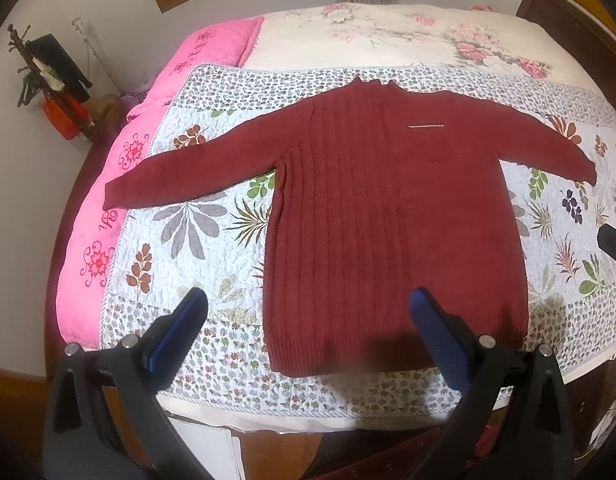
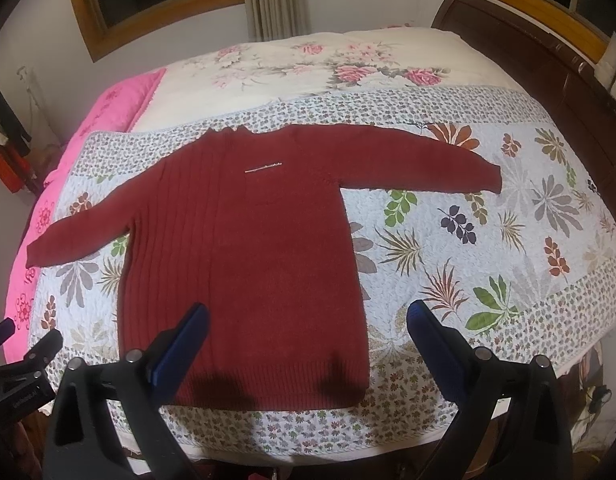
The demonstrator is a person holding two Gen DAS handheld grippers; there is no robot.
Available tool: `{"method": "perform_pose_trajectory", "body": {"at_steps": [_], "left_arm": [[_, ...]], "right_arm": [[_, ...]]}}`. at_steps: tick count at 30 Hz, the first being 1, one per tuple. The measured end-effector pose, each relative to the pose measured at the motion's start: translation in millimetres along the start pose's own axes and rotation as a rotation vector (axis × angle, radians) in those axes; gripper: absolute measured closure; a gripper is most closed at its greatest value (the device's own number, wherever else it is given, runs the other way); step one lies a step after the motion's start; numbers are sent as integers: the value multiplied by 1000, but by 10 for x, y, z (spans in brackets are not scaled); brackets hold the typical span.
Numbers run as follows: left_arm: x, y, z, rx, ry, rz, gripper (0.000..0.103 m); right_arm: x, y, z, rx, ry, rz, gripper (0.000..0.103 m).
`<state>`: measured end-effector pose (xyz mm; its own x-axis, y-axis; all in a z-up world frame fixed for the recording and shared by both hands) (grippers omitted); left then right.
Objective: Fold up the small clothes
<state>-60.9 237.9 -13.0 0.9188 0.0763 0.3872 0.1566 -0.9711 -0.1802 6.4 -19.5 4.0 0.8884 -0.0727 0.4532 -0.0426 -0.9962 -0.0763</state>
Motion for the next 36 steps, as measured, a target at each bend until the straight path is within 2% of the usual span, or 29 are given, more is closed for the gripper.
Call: {"method": "perform_pose_trajectory", "body": {"at_steps": [28,33,36], "left_arm": [[100,96,128,19,-34,1,3],[245,196,265,19,-57,-2,3],[472,322,406,10,-49,-17,3]], "right_arm": [[55,161,176,0,-24,8,4],[229,396,377,40,-35,39,4],[480,787,607,40,-29,85,4]]}}
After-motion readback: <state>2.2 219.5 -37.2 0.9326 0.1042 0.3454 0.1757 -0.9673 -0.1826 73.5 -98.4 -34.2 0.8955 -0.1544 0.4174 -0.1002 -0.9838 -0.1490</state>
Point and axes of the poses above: each gripper's, at about its wrist camera, not at the fingertips, and z roughly the way its jaws point, y to its right, x to its top, the point moved 1 cm from there along z, roughly the way its jaws point, and after that the axes turned 7 degrees about z, right-handed, at the moved point
